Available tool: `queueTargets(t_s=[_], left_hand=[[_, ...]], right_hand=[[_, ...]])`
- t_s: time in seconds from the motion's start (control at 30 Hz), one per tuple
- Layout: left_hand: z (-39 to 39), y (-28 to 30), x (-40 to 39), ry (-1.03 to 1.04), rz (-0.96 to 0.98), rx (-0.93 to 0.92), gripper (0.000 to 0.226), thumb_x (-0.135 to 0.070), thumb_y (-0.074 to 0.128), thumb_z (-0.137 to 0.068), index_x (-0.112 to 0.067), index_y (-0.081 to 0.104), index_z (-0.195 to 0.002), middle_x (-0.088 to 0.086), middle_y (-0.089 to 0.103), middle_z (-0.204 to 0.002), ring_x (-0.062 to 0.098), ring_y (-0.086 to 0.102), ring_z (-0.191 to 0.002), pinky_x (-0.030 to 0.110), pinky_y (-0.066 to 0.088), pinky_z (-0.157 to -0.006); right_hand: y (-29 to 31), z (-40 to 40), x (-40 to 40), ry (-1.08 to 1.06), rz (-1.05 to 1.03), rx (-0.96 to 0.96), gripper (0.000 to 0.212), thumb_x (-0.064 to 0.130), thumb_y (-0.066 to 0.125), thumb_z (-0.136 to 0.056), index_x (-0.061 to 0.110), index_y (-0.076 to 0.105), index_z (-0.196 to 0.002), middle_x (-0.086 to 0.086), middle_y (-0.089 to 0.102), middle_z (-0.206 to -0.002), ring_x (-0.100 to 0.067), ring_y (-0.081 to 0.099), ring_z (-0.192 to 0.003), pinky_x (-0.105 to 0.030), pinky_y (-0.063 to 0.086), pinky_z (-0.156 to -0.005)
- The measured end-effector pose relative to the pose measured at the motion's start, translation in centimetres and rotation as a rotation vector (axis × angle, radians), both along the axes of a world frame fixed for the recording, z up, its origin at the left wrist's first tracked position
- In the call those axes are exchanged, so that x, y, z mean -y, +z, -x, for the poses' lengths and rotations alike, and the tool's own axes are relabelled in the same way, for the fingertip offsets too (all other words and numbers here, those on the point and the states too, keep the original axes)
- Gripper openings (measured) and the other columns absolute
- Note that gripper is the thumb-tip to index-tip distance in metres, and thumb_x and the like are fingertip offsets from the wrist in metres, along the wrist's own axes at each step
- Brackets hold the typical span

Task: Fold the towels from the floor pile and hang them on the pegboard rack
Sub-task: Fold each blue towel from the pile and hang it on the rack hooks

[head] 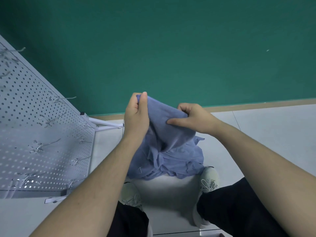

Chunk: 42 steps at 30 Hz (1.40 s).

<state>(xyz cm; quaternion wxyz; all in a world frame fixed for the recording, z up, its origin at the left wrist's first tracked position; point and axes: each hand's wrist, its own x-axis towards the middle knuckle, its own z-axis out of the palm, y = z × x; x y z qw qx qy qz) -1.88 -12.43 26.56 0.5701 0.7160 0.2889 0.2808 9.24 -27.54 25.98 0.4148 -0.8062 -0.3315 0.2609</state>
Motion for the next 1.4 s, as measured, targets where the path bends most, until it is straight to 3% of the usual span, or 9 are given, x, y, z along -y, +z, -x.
queueTargets(t_s=[0.2,0.33,0.6,0.7,0.83,1.0,1.1,1.23,1.4], left_hand=[[0.0,-0.1,-2.5,0.109,0.084,-0.018,0.035,-0.038,0.043,-0.105,-0.024,0.035,-0.073,-0.015,0.033,-0.064,0.005,0.032,-0.059,0.023,0.031,-0.059],[0.6,-0.7,-3.8,0.081,0.131,-0.078,0.038,-0.039,0.045,-0.104,-0.026,0.031,-0.071,-0.015,0.031,-0.063,0.003,0.030,-0.058,0.023,0.029,-0.058],[0.5,-1.2,-5.1,0.085,0.333,-0.126,0.026,-0.041,0.047,-0.103,-0.022,0.051,-0.086,-0.007,0.053,-0.084,0.008,0.050,-0.078,0.029,0.041,-0.077],[0.3,-0.6,-4.9,0.100,0.485,-0.076,0.028,-0.034,0.053,-0.097,-0.026,0.047,-0.070,-0.010,0.052,-0.075,0.010,0.051,-0.072,0.029,0.040,-0.066],[0.6,-0.5,-5.3,0.092,0.614,-0.061,0.018,-0.024,0.053,-0.084,-0.027,0.047,-0.067,-0.003,0.050,-0.075,0.016,0.049,-0.072,0.031,0.036,-0.060],[0.7,-1.2,-5.3,0.067,0.577,0.023,0.017,-0.020,0.055,-0.098,-0.023,0.055,-0.081,-0.001,0.059,-0.083,0.012,0.053,-0.071,0.026,0.038,-0.058],[0.8,-1.4,-5.2,0.087,0.512,0.003,0.015,-0.025,0.061,-0.097,-0.023,0.061,-0.082,0.000,0.061,-0.087,0.013,0.052,-0.075,0.027,0.039,-0.060],[0.7,-2.2,-5.3,0.188,0.404,-0.049,0.016,-0.025,0.060,-0.097,-0.018,0.065,-0.084,0.000,0.061,-0.084,0.013,0.052,-0.075,0.026,0.042,-0.064],[0.2,-2.5,-4.6,0.221,0.304,-0.068,0.021,-0.029,0.063,-0.094,-0.020,0.062,-0.075,-0.003,0.049,-0.072,0.014,0.041,-0.071,0.032,0.035,-0.065]], right_hand=[[0.0,-1.8,1.6,0.024,0.322,0.128,0.045,0.050,0.078,-0.080,0.012,0.059,-0.069,0.006,0.050,-0.060,-0.010,0.041,-0.055,-0.025,0.035,-0.053],[0.0,-2.8,2.6,-0.076,0.179,0.060,0.056,0.041,0.083,-0.078,0.019,0.037,-0.057,0.009,0.030,-0.052,-0.010,0.027,-0.051,-0.022,0.021,-0.046],[0.0,-4.0,3.8,-0.190,0.233,0.001,0.059,0.046,0.083,-0.076,0.020,0.034,-0.055,0.005,0.029,-0.053,-0.012,0.029,-0.050,-0.027,0.028,-0.047],[0.0,-3.9,3.9,-0.344,0.006,-0.170,0.052,0.040,0.082,-0.079,0.020,0.039,-0.059,-0.001,0.039,-0.061,-0.015,0.046,-0.058,-0.035,0.054,-0.064],[0.2,-4.0,4.0,-0.376,-0.192,-0.335,0.042,0.019,0.072,-0.091,0.022,0.037,-0.068,0.008,0.047,-0.058,-0.009,0.049,-0.056,-0.023,0.051,-0.060],[0.6,-4.4,3.9,-0.490,-0.328,-0.505,0.044,0.013,0.065,-0.092,0.026,0.035,-0.062,0.009,0.038,-0.059,-0.009,0.035,-0.054,-0.024,0.029,-0.051],[0.3,-4.6,3.9,-0.518,-0.290,-0.356,0.042,0.018,0.068,-0.089,0.026,0.037,-0.062,0.009,0.034,-0.060,-0.009,0.030,-0.055,-0.026,0.025,-0.052],[0.0,-4.5,3.9,-0.396,0.074,0.112,0.044,0.035,0.076,-0.086,0.020,0.038,-0.068,0.006,0.036,-0.061,-0.012,0.030,-0.055,-0.027,0.027,-0.050],[0.0,-3.9,2.2,-0.519,0.028,0.004,0.049,0.035,0.071,-0.088,0.022,0.030,-0.064,0.003,0.031,-0.059,-0.015,0.028,-0.055,-0.027,0.025,-0.049]])
